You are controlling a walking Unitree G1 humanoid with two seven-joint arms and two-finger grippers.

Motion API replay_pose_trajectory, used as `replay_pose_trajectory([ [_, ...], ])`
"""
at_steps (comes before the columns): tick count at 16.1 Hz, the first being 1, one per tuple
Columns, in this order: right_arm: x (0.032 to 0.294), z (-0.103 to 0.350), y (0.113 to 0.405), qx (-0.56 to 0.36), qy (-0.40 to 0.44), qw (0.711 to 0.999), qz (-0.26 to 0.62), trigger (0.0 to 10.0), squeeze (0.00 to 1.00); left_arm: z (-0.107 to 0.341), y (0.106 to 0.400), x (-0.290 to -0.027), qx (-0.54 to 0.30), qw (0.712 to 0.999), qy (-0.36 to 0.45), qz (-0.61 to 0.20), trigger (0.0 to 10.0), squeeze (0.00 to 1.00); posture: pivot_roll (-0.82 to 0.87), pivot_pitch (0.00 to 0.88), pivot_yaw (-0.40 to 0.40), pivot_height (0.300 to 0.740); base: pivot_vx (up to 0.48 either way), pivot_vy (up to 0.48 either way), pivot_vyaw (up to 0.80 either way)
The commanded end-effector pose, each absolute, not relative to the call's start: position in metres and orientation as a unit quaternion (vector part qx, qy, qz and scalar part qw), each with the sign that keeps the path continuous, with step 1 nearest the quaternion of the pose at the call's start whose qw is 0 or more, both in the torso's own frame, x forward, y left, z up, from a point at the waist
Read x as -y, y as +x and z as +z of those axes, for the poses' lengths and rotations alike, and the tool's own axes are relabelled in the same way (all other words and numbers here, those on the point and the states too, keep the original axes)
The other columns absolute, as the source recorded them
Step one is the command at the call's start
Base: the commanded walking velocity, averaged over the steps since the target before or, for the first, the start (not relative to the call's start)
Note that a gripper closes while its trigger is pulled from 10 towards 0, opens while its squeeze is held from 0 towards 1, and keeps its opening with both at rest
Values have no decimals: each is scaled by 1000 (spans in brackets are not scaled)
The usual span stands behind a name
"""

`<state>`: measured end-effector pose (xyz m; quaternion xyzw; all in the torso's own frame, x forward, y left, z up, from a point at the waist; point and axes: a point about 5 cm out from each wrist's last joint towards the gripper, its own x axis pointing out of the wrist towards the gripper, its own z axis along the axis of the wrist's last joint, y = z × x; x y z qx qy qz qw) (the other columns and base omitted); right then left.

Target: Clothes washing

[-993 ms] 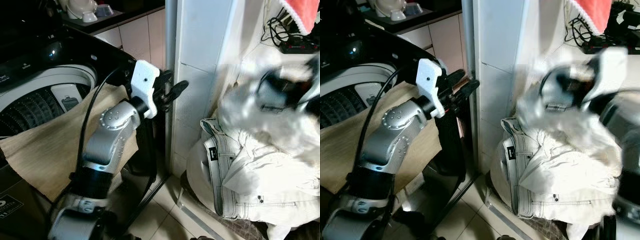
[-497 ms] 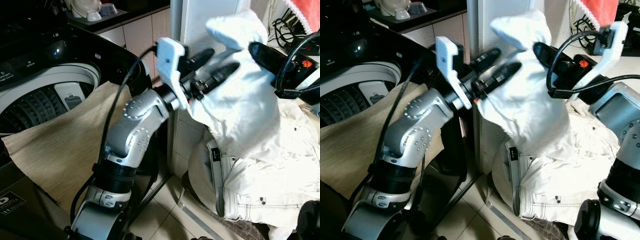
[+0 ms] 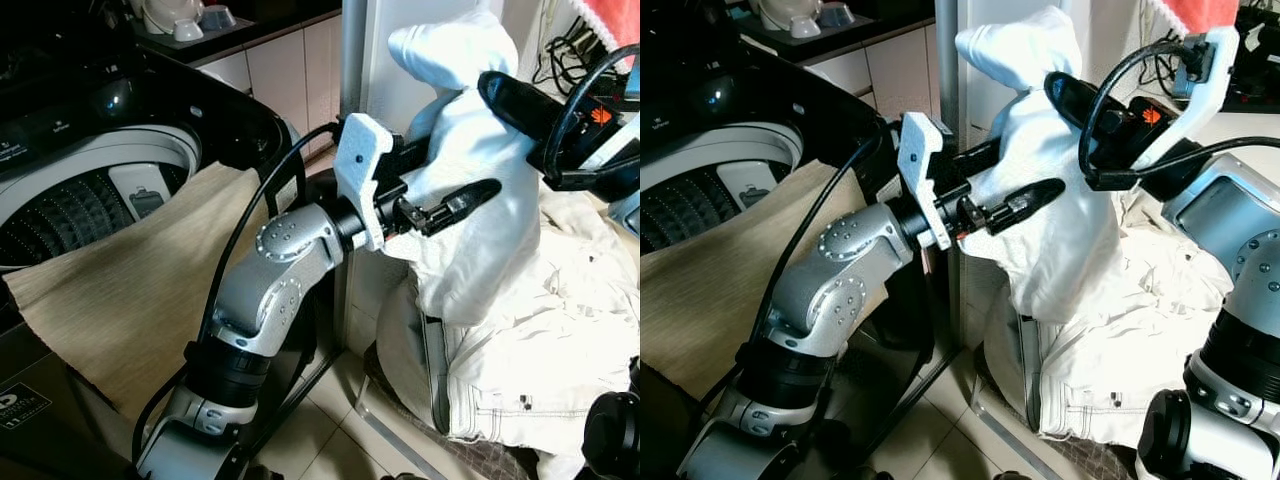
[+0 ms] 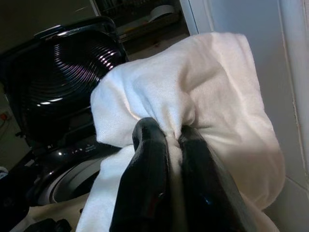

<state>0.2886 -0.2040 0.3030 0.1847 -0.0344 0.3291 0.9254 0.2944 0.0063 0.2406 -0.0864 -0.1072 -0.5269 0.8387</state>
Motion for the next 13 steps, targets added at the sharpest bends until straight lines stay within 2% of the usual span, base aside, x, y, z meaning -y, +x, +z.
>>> replay_pose_trajectory([
  [1,198,314,285,50,173,921,345,0,0,242,297,-9,107,844,-84,-518,0,0,-129,0,48,740,0,0,0],
  [13,196,316,284,54,172,923,340,0,0,243,310,-19,99,866,-84,-483,0,0,-123,0,58,740,0,0,0],
])
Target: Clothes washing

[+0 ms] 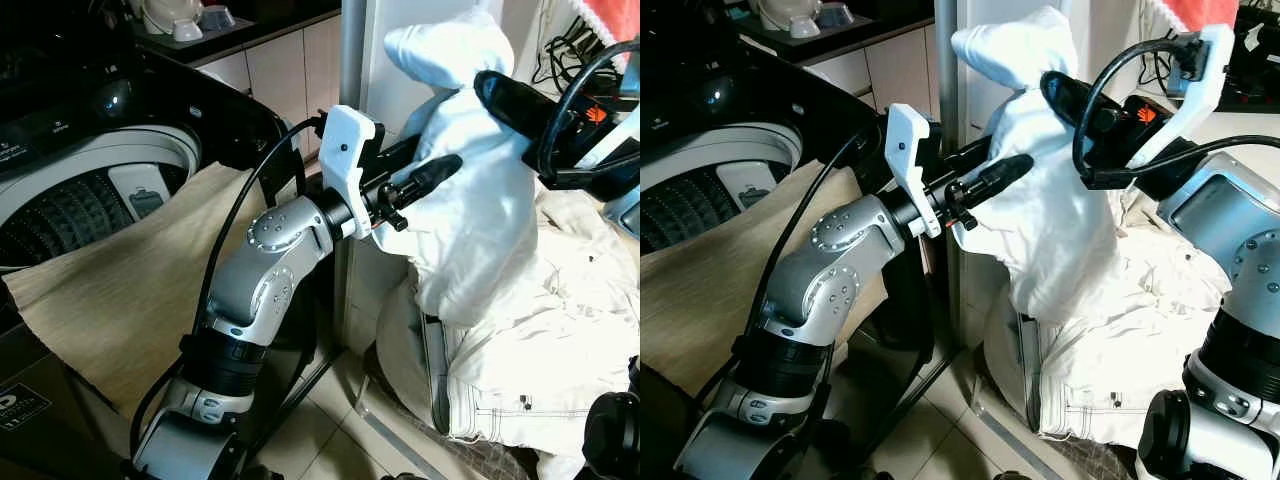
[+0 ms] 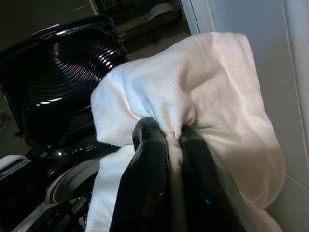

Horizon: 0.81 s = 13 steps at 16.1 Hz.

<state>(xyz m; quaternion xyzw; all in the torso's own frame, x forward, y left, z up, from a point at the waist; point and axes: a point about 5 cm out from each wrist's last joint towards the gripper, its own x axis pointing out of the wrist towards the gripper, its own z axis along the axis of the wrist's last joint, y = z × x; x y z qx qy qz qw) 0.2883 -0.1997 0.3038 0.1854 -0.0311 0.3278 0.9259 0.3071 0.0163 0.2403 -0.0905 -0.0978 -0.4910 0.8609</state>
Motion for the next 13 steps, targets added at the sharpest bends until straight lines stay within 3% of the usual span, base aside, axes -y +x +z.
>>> replay_pose_trajectory([
  [1,195,315,284,53,171,923,341,0,0,242,310,-20,97,868,-83,-480,0,0,-123,0,56,740,0,0,0],
  [6,194,314,286,46,163,925,341,0,0,241,311,-22,97,870,-87,-475,0,0,-121,0,55,740,0,0,0],
  [7,195,314,286,47,161,925,340,1490,0,240,312,-24,96,874,-88,-468,0,0,-121,0,58,740,0,0,0],
  [8,194,314,286,47,160,926,339,2353,0,240,313,-25,95,875,-87,-467,0,0,-121,0,58,740,0,0,0],
  [9,194,314,285,47,157,926,340,10000,0,240,315,-28,97,880,-87,-457,0,0,-121,0,58,740,0,0,0],
  [10,194,313,285,47,156,926,339,10000,576,241,316,-30,100,883,-86,-450,0,0,-119,0,57,740,0,0,0],
  [11,194,313,285,47,155,927,339,10000,576,241,317,-31,101,885,-85,-445,0,0,-119,0,57,740,0,0,0],
  [12,194,313,285,47,166,923,343,10000,1000,243,322,-37,107,895,-86,-424,0,0,-118,0,58,740,0,0,0],
  [13,195,312,285,48,171,923,342,10000,1000,250,330,-49,123,909,-85,-389,0,0,-118,0,58,740,0,0,0],
])
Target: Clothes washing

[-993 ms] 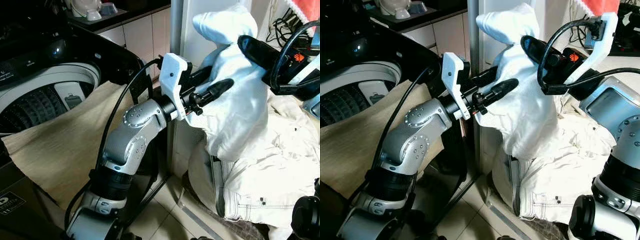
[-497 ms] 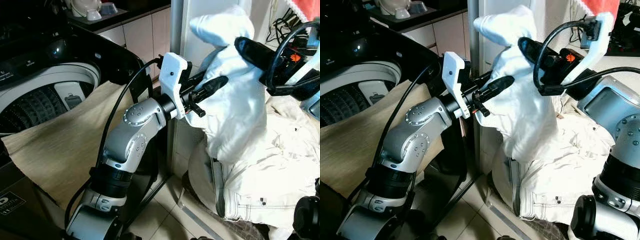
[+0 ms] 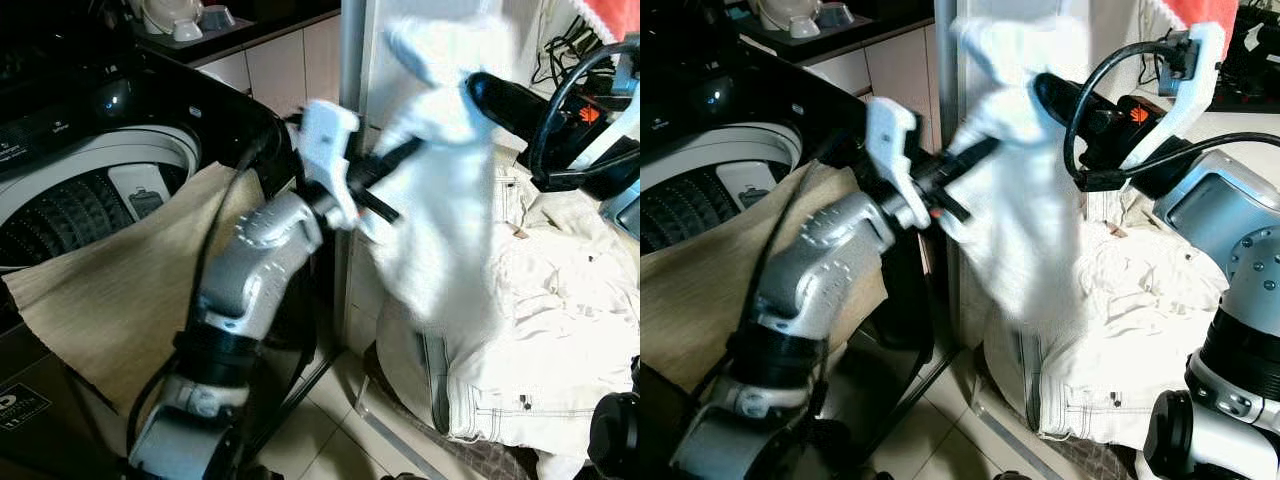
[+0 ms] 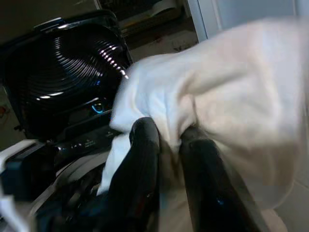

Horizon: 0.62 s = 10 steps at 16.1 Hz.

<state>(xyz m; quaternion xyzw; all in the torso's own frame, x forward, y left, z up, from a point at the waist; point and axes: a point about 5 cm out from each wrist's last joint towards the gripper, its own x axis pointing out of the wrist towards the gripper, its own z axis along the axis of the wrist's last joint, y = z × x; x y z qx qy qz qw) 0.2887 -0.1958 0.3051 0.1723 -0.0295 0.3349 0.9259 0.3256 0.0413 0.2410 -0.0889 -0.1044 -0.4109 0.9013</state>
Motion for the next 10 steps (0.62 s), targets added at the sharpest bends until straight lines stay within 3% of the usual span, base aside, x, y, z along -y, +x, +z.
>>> replay_pose_trajectory([
  [1,196,312,285,48,171,923,340,10000,1000,254,335,-56,133,916,-81,-369,0,0,-118,0,58,740,0,0,0],
  [3,198,310,285,45,156,932,324,10000,1000,277,349,-83,178,934,-61,-303,0,0,-116,0,61,740,0,0,0],
  [4,195,308,281,45,148,929,335,10000,0,331,365,-126,264,938,-5,-223,0,0,-110,0,61,740,0,0,0],
  [7,192,308,280,47,144,929,337,10000,0,423,362,-178,391,910,69,-118,0,0,-107,0,66,740,0,0,0],
  [9,189,308,280,52,146,928,339,10000,0,469,348,-200,449,886,107,-55,0,0,-107,0,66,740,0,0,0],
  [10,188,308,280,53,146,928,340,10000,0,471,350,-201,442,886,128,-49,0,0,-108,0,73,740,0,0,0],
])
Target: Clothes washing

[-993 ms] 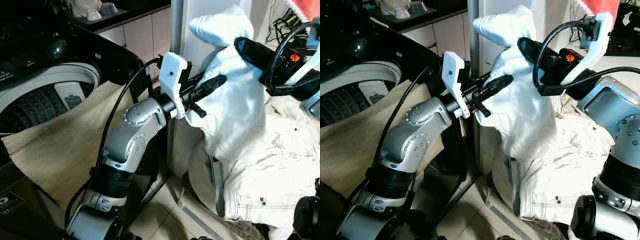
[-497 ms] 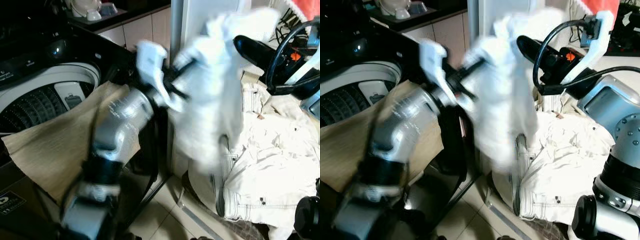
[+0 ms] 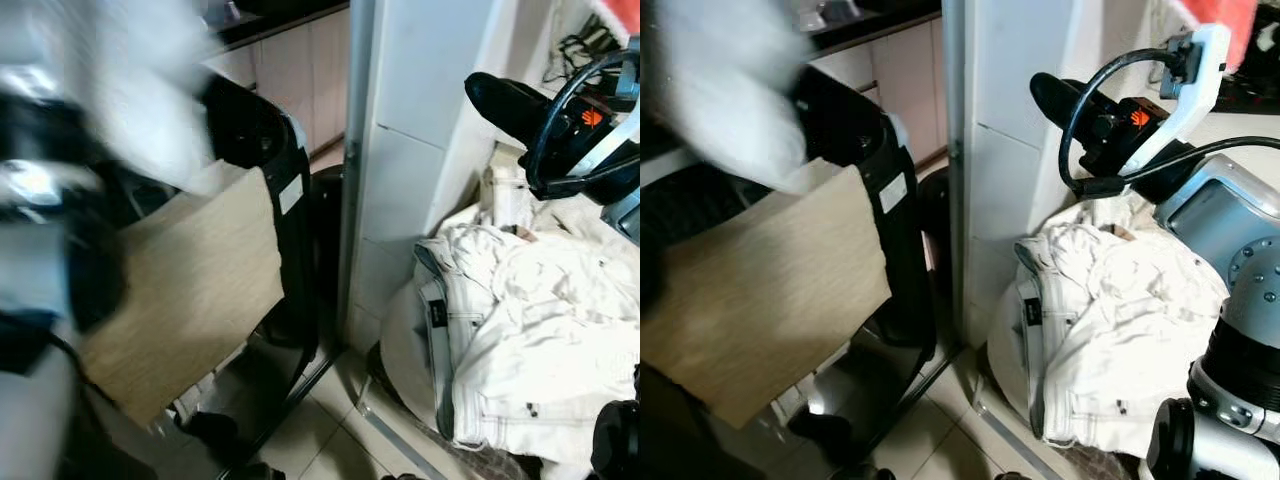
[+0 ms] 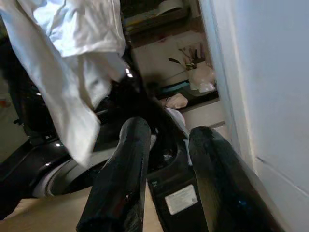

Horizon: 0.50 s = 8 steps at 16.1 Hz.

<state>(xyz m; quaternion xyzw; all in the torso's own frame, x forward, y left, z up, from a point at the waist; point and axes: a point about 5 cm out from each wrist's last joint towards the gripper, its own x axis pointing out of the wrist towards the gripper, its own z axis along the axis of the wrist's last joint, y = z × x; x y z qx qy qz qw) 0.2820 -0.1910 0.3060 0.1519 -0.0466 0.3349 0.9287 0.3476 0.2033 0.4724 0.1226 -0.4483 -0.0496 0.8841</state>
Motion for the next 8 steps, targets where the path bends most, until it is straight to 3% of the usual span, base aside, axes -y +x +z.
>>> replay_pose_trajectory([
  [1,180,304,278,47,137,927,347,10000,0,457,364,-207,393,900,186,-30,0,0,-114,0,77,740,0,0,0],
  [2,178,303,278,45,133,926,349,10000,0,451,368,-208,375,905,200,-25,0,0,-114,0,77,740,0,0,0],
  [3,168,293,274,20,81,930,358,10000,0,427,383,-215,305,921,243,-14,0,0,-114,0,77,740,0,0,0],
  [5,145,277,259,-14,27,910,413,10000,0,361,405,-236,123,943,309,4,196,0,-117,0,73,740,0,0,0],
  [6,141,276,256,-13,29,905,424,10000,0,343,408,-242,77,945,318,7,3412,0,-118,0,67,740,0,0,0],
  [7,136,277,254,-5,36,901,432,10000,0,302,410,-254,-17,943,331,0,10000,0,-127,0,67,740,0,0,0],
  [8,135,278,253,-1,35,900,435,10000,0,283,409,-259,-62,944,325,-4,10000,0,-133,0,63,740,0,0,0],
])
